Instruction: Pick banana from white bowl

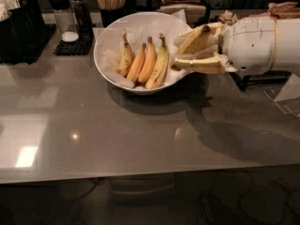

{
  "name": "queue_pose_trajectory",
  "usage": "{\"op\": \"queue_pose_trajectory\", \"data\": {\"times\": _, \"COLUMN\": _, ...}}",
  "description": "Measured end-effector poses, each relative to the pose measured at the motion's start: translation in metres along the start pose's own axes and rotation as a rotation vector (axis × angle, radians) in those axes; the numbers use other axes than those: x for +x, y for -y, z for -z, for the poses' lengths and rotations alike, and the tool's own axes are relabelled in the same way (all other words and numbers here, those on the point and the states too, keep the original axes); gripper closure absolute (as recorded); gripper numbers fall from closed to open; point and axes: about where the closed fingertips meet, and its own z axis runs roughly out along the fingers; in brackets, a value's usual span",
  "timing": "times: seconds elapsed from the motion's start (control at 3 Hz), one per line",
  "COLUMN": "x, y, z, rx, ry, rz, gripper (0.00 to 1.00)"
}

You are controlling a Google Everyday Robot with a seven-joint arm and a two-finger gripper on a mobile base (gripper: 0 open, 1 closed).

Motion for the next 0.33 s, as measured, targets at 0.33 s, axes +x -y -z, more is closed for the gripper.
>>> {"op": "queue_pose_trajectory", "data": {"times": 0.33, "x": -0.0002, "y": -0.0011, "z": 0.0104, "rx": 0.022, "ry": -0.001, "rz": -0.004, "gripper": 1.00}}
